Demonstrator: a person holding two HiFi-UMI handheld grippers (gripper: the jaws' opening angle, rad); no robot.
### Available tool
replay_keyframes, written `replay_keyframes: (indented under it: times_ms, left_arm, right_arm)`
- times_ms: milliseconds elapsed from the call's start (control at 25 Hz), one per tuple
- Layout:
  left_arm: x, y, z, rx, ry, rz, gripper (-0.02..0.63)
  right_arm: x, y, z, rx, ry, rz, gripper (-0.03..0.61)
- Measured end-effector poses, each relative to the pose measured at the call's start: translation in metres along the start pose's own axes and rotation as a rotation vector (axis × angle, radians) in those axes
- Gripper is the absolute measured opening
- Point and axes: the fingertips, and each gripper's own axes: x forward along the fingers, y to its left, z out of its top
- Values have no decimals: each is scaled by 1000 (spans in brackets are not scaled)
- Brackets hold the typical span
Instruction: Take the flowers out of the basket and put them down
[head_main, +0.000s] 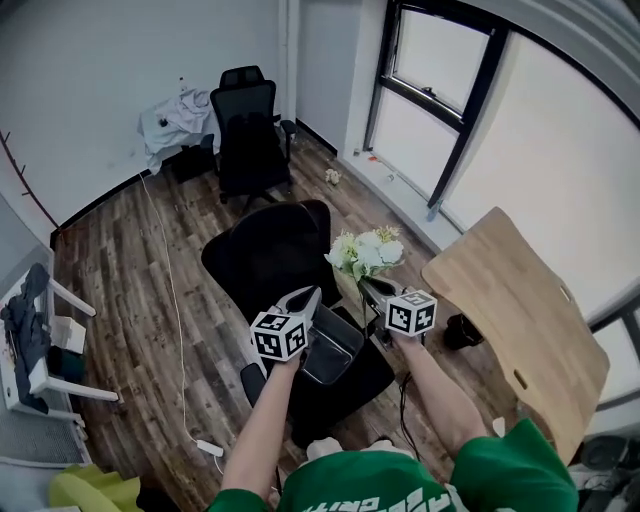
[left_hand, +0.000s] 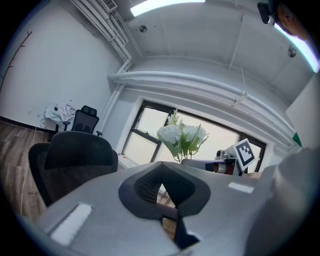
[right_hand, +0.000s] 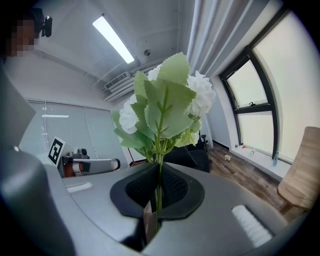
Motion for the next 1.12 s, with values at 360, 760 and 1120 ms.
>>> replay_keyframes:
  times_ms: [360,760,1120]
  left_arm:
    - [68,-110,-15,40,30,-116,17]
    - [119,-238,-59,83,88,-229,17]
    - [156,-345,-91,136,137,-362,17]
  right_arm:
    - [-118,-71,8,29,-60,-97,12]
    - [-256,-141,-7,74,-110,-202,13]
    - [-370,-186,-26,113,-175,-318,13]
